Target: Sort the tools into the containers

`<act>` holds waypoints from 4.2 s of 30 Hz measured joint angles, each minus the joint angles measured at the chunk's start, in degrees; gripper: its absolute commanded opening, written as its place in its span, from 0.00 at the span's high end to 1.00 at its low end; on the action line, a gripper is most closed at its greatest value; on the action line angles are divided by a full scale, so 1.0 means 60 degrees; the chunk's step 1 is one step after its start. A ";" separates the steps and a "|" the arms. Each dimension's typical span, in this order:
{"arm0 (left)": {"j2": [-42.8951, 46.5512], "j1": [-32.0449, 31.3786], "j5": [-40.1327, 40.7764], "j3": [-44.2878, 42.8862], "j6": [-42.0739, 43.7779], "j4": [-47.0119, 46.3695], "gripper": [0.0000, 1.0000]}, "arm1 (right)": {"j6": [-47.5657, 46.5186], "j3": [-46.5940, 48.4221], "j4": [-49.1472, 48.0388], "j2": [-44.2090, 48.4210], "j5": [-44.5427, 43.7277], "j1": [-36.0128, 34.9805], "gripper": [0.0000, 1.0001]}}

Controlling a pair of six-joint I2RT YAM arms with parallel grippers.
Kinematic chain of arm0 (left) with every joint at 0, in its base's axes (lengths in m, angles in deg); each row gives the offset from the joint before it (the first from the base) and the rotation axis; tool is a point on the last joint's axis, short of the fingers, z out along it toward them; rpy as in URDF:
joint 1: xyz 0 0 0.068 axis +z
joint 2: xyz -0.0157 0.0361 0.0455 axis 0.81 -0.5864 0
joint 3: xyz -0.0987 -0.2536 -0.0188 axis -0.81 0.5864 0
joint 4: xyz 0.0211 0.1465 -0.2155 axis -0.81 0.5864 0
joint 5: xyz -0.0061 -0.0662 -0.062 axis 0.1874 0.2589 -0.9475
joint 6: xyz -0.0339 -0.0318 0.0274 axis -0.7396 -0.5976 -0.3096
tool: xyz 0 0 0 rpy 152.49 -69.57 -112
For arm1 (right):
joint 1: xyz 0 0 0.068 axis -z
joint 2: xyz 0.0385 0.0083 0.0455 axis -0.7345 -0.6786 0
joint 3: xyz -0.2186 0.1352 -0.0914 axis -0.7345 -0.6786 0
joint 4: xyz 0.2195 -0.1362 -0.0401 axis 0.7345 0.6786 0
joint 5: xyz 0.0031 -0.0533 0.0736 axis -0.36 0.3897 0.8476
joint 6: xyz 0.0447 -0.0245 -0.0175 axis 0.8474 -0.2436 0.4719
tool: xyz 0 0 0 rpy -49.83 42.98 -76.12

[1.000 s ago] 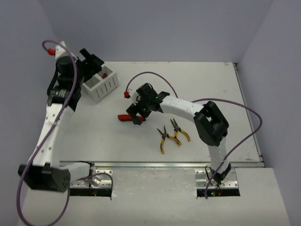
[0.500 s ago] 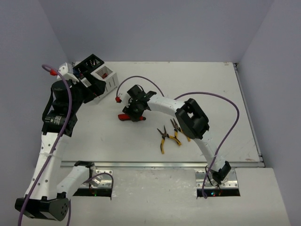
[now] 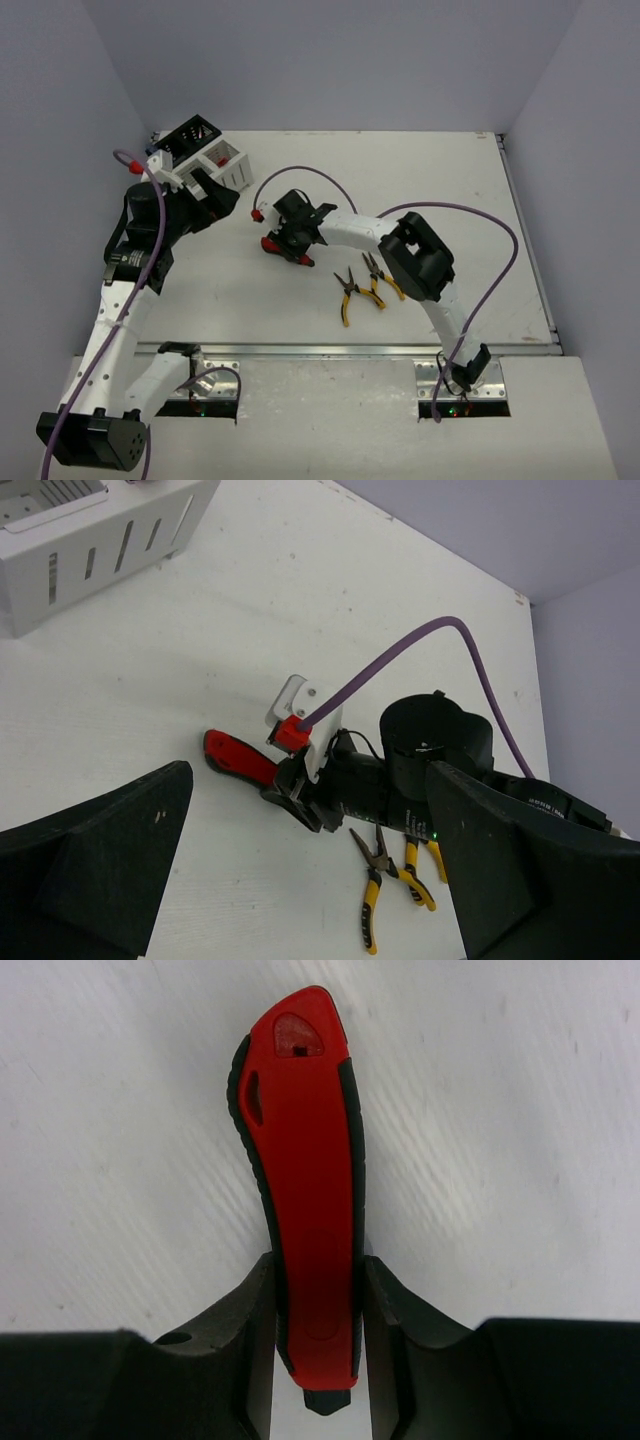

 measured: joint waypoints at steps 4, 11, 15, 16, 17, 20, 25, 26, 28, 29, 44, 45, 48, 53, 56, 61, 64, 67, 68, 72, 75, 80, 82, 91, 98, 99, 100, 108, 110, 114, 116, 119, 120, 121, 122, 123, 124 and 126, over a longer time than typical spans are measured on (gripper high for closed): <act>0.0267 0.0000 -0.0322 0.0582 -0.0176 -0.0425 0.00 | 0.1141 -0.0773 0.0251 0.0719 -0.0739 -0.0023 1.00; -0.0018 -0.0089 -0.1464 0.1990 -0.1092 -0.1639 0.00 | 0.2962 -0.2094 0.0359 0.3232 -0.1319 0.0215 1.00; -0.0705 -0.0484 -0.1746 0.2184 -0.1746 -0.2483 0.00 | 0.3681 -0.2961 -0.0112 0.5291 -0.1455 0.0301 1.00; -0.0882 -0.0679 -0.1844 0.2216 -0.1941 -0.2878 0.00 | 0.3833 -0.3220 -0.0327 0.5793 -0.1366 0.0302 1.00; -0.1059 -0.0895 -0.1940 0.2230 -0.2138 -0.3267 0.00 | 0.3973 -0.3444 -0.0476 0.6253 -0.1268 0.0296 1.00; -0.1426 -0.1559 -0.2004 0.2241 -0.2590 -0.4171 0.00 | 0.4214 -0.3946 -0.1028 0.7122 -0.0830 0.0294 1.00; -0.1712 -0.2384 -0.1836 0.2237 -0.3052 -0.5195 0.18 | 0.4390 -0.4895 -0.1724 0.7731 -0.0040 0.0287 1.00; -0.1764 -0.2476 -0.1812 0.2237 -0.3143 -0.5367 0.27 | 0.4431 -0.5019 -0.1829 0.7757 0.0125 0.0287 1.00; -0.1889 -0.2568 -0.1800 0.2237 -0.3303 -0.5661 0.38 | 0.4525 -0.5208 -0.1905 0.7846 0.0431 0.0287 1.00; -0.1944 -0.2600 -0.1822 0.2237 -0.3394 -0.5799 0.39 | 0.4566 -0.5256 -0.1920 0.7911 0.0566 0.0284 1.00; -0.2750 -0.3308 -0.1615 0.1560 -0.3436 -0.5925 1.00 | 0.4703 -0.5265 -0.2417 0.8223 0.1015 0.0332 0.01; -0.2836 -0.3340 -0.1218 0.1182 -0.3249 -0.5445 1.00 | 0.4667 -0.5259 -0.2432 0.8224 0.1030 0.0331 0.01; -0.3167 -0.3380 0.0493 -0.0317 -0.2528 -0.3585 1.00 | 0.4602 -0.5163 -0.2112 0.8229 0.0848 0.0299 0.01; -0.4281 -0.2737 0.3500 -0.3159 -0.1384 -0.1550 1.00 | 0.4367 -0.5226 -0.1192 0.8672 -0.0580 0.0297 0.01; -0.5160 -0.2171 0.5000 -0.4458 -0.0873 -0.1118 1.00 | 0.4328 -0.5777 -0.1022 0.9628 -0.0922 0.0459 0.01; -0.7397 -0.1405 0.6938 -0.6827 -0.0041 -0.0567 1.00 | 0.4320 -0.6326 -0.1010 1.0561 -0.0796 0.0631 0.01; -0.8628 -0.1158 0.7587 -0.7588 0.0554 -0.0985 1.00 | 0.4376 -0.6953 -0.1162 1.0758 -0.0422 0.0637 0.01; -0.9525 -0.1051 0.8045 -0.7888 0.1051 -0.1263 1.00 | 0.4544 -0.7705 -0.1241 1.0787 0.0150 0.0637 0.01; -0.9796 -0.1027 0.8177 -0.7960 0.1213 -0.1401 1.00 | 0.4602 -0.7869 -0.1228 1.0759 0.0306 0.0637 0.01; -1.0386 -0.1016 0.8669 -0.7976 0.1632 -0.1745 1.00 | 0.4755 -0.7994 -0.1212 1.0450 0.0856 0.0637 0.01; -1.0427 -0.1016 0.9010 -0.7931 0.1891 -0.2177 1.00 | 0.4810 -0.7987 -0.1246 1.0260 0.1129 0.0637 0.01; -1.0426 -0.0986 0.9219 -0.7923 0.2084 -0.2752 1.00 | 0.4866 -0.7964 -0.1280 1.0055 0.1473 0.0637 0.01; -1.0426 -0.0969 0.9175 -0.7923 0.2066 -0.2803 1.00 | 0.4884 -0.7964 -0.1301 1.0002 0.1541 0.0637 0.01; -1.0484 -0.0821 0.8786 -0.7983 0.2034 -0.3244 1.00 | 0.4880 -0.7954 -0.1305 0.9860 0.1583 0.0637 0.01; -1.0827 -0.0611 0.8883 -0.7679 0.2026 -0.4219 0.96 | 0.4877 -0.7703 -0.1239 0.9696 0.1714 0.0637 0.01; -1.0827 -0.0592 0.8950 -0.7505 0.2019 -0.4323 0.92 | 0.4877 -0.7676 -0.1239 0.9686 0.1740 0.0637 0.01; -1.0837 -0.0584 0.8968 -0.7360 0.2006 -0.4415 0.89 | 0.4877 -0.7664 -0.1242 0.9683 0.1768 0.0637 0.01; -1.0758 -0.0583 0.8480 -0.6351 0.1412 -0.4962 0.45 | 0.4880 -0.7658 -0.1231 0.9683 0.1864 0.0637 0.01; -1.0655 -0.0583 0.8220 -0.5892 0.1226 -0.4969 0.43 | 0.4880 -0.7659 -0.1243 0.9683 0.1886 0.0637 0.01; -1.0203 -0.0583 0.7539 -0.4827 0.0903 -0.5006 0.37 | 0.4884 -0.7685 -0.1246 0.9679 0.1899 0.0637 0.01; -1.0077 -0.0583 0.7299 -0.4696 0.0799 -0.4913 0.43 | 0.4884 -0.7716 -0.1246 0.9654 0.1956 0.0637 0.01; -0.9976 -0.0595 0.6839 -0.4707 0.0676 -0.4885 0.48 | 0.4886 -0.7795 -0.1241 0.9609 0.2023 0.0637 0.01; -0.9903 -0.0608 0.6694 -0.4700 0.0631 -0.4878 0.50 | 0.4888 -0.7830 -0.1236 0.9607 0.2027 0.0637 0.01; -0.9793 -0.0621 0.6569 -0.4685 0.0599 -0.4876 0.52 | 0.4888 -0.7856 -0.1229 0.9607 0.2027 0.0637 0.01; -0.9657 -0.0635 0.6464 -0.4670 0.0579 -0.4862 0.52 | 0.4888 -0.7874 -0.1224 0.9607 0.2027 0.0637 0.01; -0.9500 -0.0646 0.6380 -0.4670 0.0554 -0.4851 0.53 | 0.4888 -0.7883 -0.1215 0.9607 0.2027 0.0637 0.01; -0.9331 -0.0656 0.6330 -0.4672 0.0546 -0.4854 0.51 | 0.4888 -0.7884 -0.1216 0.9607 0.2030 0.0637 0.01; -0.9074 -0.0665 0.6314 -0.4765 0.0551 -0.4852 0.42 | 0.4885 -0.7888 -0.1214 0.9611 0.2027 0.0637 0.01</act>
